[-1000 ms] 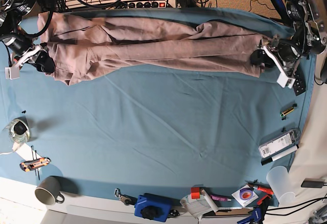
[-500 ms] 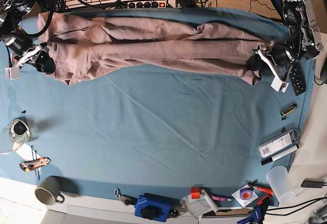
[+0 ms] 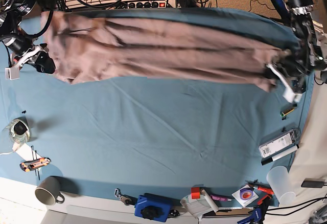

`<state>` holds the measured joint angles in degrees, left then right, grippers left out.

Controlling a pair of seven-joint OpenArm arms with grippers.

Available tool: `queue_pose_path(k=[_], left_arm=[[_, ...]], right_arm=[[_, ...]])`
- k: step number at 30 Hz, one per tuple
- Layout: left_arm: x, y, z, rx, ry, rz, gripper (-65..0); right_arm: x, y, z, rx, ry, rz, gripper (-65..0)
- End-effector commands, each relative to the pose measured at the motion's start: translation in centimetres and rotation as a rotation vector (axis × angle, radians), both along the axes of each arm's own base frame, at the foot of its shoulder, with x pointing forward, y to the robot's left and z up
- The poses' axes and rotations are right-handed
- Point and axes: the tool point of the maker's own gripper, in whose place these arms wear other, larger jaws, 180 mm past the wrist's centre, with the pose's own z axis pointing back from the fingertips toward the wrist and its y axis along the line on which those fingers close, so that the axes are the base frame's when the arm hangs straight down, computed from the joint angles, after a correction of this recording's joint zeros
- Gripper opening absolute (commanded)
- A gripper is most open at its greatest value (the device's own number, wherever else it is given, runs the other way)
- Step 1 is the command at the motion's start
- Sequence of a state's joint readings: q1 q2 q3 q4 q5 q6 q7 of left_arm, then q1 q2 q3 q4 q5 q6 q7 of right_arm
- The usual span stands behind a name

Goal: Fold the T-shirt properly
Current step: 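Lift the strip end with the left gripper and fold it toward the right gripper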

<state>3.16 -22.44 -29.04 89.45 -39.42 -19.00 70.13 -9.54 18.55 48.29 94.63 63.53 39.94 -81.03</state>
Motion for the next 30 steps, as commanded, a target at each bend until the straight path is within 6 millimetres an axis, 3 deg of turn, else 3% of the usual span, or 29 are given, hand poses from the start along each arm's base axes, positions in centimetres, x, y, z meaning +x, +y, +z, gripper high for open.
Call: queue_pose_path(k=[1,6,13,18,25,30], left_arm=[[0.8,1.8,1.5,0.035,-0.045,0.024,-65.0],[0.8,3.7,2.4,0.040,-0.071,0.078,-65.0],[0.8,2.1,2.9,-0.053,-0.079,0.050,-65.0],[0.7,-1.1,4.3,-0.193,-0.129,-0.079,-65.0],[1.2,-5.9,10.6,-0.317,-0.366,-0.325,-65.0],[0.7,-9.2,13.1,-0.335,-0.458,-0.453,-65.0]], right_arm=[[0.8,-0.5,1.8,-0.021,-0.058,0.003,-46.7],[1.4,-0.5,2.3,-0.020,-0.080,0.002,-46.7],[2.0,-0.5,2.8,-0.020,-0.100,0.002,-46.7],[2.0,-0.5,2.8,-0.020,-0.100,0.002,-46.7],[2.0,-0.5,2.8,-0.021,-0.099,0.002,-46.7],[1.9,-0.7,2.6,-0.029,-0.089,-0.002,-46.7]])
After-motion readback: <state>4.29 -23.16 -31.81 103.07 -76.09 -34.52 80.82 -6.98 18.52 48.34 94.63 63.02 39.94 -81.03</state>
